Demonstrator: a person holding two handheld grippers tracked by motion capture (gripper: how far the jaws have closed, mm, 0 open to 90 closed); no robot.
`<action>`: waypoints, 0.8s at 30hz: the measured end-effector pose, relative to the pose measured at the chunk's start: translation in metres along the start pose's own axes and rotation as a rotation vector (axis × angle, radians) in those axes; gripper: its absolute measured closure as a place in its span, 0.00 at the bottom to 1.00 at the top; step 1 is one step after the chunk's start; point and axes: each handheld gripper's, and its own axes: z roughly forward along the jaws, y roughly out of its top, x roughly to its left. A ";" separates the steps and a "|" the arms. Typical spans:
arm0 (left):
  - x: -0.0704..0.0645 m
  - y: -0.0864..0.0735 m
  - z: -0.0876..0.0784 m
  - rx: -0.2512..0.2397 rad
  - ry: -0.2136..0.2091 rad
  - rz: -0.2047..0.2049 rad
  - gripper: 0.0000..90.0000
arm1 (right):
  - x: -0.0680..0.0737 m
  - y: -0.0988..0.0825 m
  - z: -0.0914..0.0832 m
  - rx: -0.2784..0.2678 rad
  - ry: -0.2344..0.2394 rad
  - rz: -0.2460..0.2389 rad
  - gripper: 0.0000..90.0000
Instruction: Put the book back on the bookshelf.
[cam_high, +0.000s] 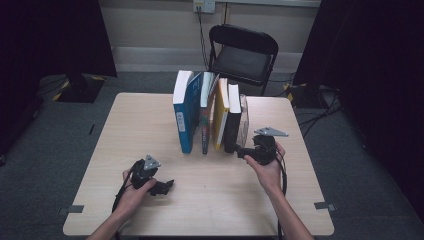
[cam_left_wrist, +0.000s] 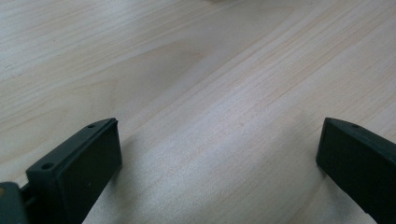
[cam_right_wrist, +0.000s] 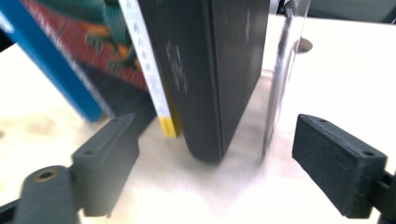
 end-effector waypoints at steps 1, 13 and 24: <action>0.000 0.000 0.000 0.000 0.000 -0.001 0.00 | -0.001 -0.004 -0.003 0.000 0.002 0.001 0.16; 0.002 0.000 0.000 0.002 0.006 -0.006 0.00 | -0.028 -0.058 -0.041 0.089 -0.042 0.069 0.17; 0.002 0.000 0.000 0.002 0.006 -0.005 0.00 | -0.065 -0.108 -0.050 0.204 -0.162 0.040 0.17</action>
